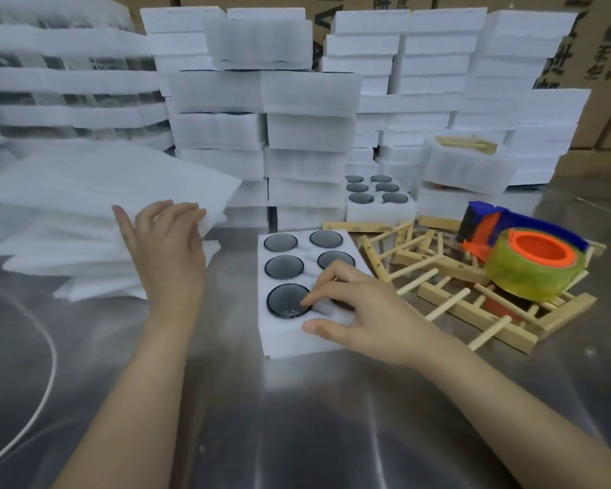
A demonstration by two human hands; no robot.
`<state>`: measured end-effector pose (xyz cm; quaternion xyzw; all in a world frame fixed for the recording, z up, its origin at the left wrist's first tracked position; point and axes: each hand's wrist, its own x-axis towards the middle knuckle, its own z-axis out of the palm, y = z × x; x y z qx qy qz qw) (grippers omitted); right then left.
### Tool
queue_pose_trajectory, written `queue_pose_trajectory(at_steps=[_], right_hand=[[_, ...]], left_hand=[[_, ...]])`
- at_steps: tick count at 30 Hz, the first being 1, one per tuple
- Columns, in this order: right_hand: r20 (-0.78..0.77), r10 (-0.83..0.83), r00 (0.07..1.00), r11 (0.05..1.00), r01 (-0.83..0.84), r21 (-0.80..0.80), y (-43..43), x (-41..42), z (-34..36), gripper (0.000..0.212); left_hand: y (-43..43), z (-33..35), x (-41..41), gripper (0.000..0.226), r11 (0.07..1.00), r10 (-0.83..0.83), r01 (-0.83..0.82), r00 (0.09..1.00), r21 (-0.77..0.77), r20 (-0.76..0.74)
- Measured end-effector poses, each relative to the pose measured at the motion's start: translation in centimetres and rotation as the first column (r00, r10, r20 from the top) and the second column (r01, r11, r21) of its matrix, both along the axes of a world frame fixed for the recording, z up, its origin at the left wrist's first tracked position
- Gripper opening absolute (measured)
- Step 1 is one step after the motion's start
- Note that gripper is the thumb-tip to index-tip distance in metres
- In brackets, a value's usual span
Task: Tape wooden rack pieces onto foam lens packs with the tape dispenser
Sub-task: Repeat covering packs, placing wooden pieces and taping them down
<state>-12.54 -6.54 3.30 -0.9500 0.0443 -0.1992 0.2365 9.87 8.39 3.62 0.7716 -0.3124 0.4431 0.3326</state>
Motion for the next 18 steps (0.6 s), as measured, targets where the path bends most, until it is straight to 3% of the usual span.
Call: queue_pose_trajectory(at_steps=[2, 5, 7, 8, 10, 12, 14, 16, 18], right_hand=[[0.025, 0.015, 1.000, 0.999, -0.016, 0.040, 0.0, 0.1, 0.1, 0.022], [0.204, -0.020, 0.979, 0.993, -0.004, 0.115, -0.1, 0.4, 0.2, 0.022], [0.305, -0.143, 0.941, 0.924, 0.017, 0.382, -0.3, 0.7, 0.5, 0.027], [0.341, -0.205, 0.918, 0.803, -0.042, 0.595, -0.5, 0.7, 0.8, 0.030], [0.359, -0.318, 0.877, 0.396, -0.221, 0.891, -1.3, 0.8, 1.5, 0.038], [0.307, -0.417, 0.856, 0.081, -0.301, 0.950, -2.3, 0.4, 1.9, 0.044], [0.252, -0.462, 0.851, -0.066, -0.316, 0.946, -3.2, 0.0, 2.0, 0.045], [0.191, -0.435, 0.880, -0.043, -0.232, 0.972, -3.7, -0.2, 2.0, 0.037], [0.083, -0.411, 0.908, 0.082, -0.055, 0.995, -3.9, -0.2, 1.8, 0.034]], left_hand=[[0.1, 0.3, -0.2, 0.020, 0.992, 0.032, -0.018, 0.993, -0.123, 0.110], [-0.3, 1.2, -1.3, 0.018, 0.954, 0.115, -0.016, 0.942, -0.298, 0.316], [-0.8, 1.9, -2.7, 0.020, 0.936, 0.031, 0.112, 0.919, -0.334, 0.394], [-1.0, 2.0, -3.7, 0.021, 0.925, -0.066, 0.210, 0.910, -0.316, 0.410], [-1.8, 1.7, -5.6, 0.021, 0.900, -0.276, 0.387, 0.861, -0.199, 0.427], [-2.5, 1.1, -7.1, 0.029, 0.866, -0.438, 0.499, 0.795, -0.041, 0.420], [-3.2, 0.7, -7.9, 0.032, 0.812, -0.559, 0.581, 0.748, 0.055, 0.357], [-3.3, 0.6, -8.1, 0.026, 0.774, -0.618, 0.630, 0.730, 0.063, 0.291], [-3.3, 0.3, -8.0, 0.029, 0.738, -0.659, 0.675, 0.723, -0.009, 0.208]])
